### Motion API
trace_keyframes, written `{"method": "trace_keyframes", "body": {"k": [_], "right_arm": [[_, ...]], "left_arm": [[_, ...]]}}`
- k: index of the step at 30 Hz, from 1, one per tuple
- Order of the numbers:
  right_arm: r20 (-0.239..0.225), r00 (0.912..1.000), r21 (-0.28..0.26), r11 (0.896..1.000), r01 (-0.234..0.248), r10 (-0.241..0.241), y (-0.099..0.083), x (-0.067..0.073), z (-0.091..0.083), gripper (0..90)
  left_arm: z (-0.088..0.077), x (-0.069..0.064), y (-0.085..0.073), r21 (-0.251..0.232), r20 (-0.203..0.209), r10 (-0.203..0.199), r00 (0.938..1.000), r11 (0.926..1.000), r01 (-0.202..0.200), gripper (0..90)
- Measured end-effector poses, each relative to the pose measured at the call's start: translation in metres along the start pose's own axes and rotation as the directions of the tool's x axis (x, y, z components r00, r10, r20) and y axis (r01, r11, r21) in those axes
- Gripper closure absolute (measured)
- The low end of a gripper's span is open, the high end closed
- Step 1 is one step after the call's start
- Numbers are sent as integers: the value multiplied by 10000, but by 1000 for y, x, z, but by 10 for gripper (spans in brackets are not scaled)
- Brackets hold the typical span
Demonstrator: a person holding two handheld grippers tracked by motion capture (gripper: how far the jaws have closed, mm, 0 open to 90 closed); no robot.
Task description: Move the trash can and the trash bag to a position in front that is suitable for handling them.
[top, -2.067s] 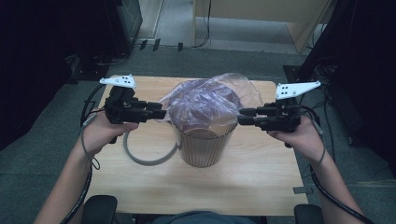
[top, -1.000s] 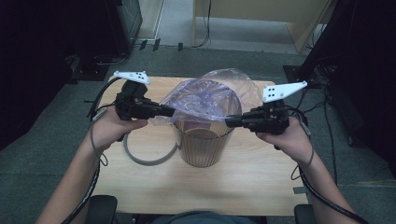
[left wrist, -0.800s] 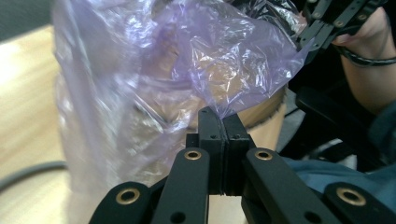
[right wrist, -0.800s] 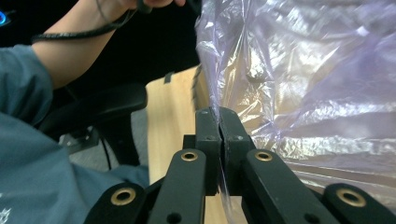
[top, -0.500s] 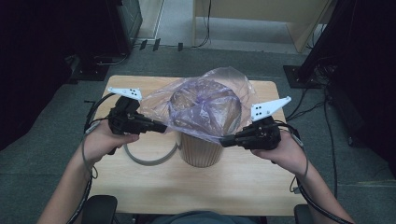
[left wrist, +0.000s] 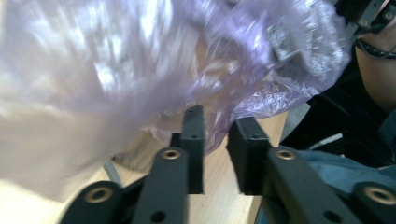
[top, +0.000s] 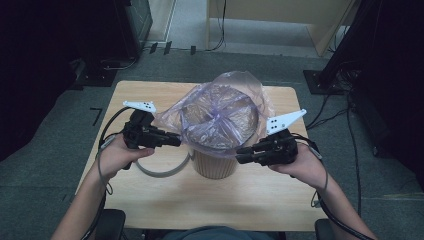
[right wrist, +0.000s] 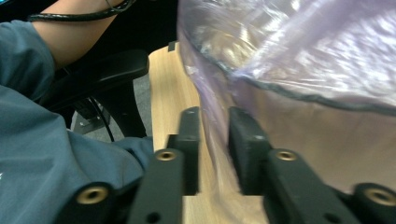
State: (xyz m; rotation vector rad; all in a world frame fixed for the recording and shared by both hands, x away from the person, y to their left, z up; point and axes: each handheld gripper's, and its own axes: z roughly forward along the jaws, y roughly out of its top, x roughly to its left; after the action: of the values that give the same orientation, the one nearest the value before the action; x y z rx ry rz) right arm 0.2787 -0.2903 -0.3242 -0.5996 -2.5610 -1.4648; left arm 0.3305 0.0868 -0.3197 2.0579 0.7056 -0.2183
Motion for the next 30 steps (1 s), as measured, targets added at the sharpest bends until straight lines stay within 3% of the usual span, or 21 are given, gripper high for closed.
{"method": "trace_keyframes", "body": {"k": [7,12,16,17,18,19,20,21,22,23,24,25,26,30], "right_arm": [[340,9993,-377,9991,168,-155,8,8,-27,550],[801,9962,-821,9958,403,-337,12,11,-50,528],[1232,9920,-1071,9934,404,-270,15,9,-60,568],[1501,9884,-1166,9924,397,-220,17,7,-63,584],[2144,9761,-1248,9902,620,-341,20,2,-65,647],[2144,9761,-1248,9902,620,-341,20,2,-65,647],[2633,9630,-1295,9871,944,-576,22,-4,-66,693],[2633,9630,-1295,9871,944,-576,22,-4,-66,693],[3062,9495,-1210,9865,1103,-686,24,-11,-65,717],[3062,9495,-1210,9865,1103,-686,24,-11,-65,717],[3332,9401,-1144,9866,1161,-720,24,-18,-64,729],[3332,9401,-1144,9866,1161,-720,24,-18,-64,729],[3549,9331,-1110,9885,1031,-575,25,-26,-62,731],[3950,9169,-947,9901,1036,-582,23,-38,-58,725]], "left_arm": [[-27,-10,9,-421,-58,353,9994,9985,-355,523],[-45,-18,15,-748,43,507,9987,9959,-503,465],[-50,-18,19,-816,-212,535,9983,9951,-551,453],[-50,-16,21,-773,-551,541,9970,9953,-583,453],[-49,-15,23,-678,-917,535,9944,9959,-598,476],[-47,-13,24,-599,-1160,558,9917,9962,-630,476],[-43,-6,27,-553,-1349,432,9899,9972,-511,493],[-43,-6,27,-553,-1349,432,9899,9972,-511,496],[-38,2,28,-545,-1417,349,9893,9976,-430,498],[-38,2,28,-545,-1417,349,9893,9976,-430,503],[-32,8,29,-552,-1594,372,9865,9974,-466,509],[-32,8,29,-552,-1594,372,9865,9974,-466,509],[-29,12,29,-614,-1563,297,9873,9973,-397,509],[-18,22,28,-683,-1623,272,9864,9969,-388,501]]}}
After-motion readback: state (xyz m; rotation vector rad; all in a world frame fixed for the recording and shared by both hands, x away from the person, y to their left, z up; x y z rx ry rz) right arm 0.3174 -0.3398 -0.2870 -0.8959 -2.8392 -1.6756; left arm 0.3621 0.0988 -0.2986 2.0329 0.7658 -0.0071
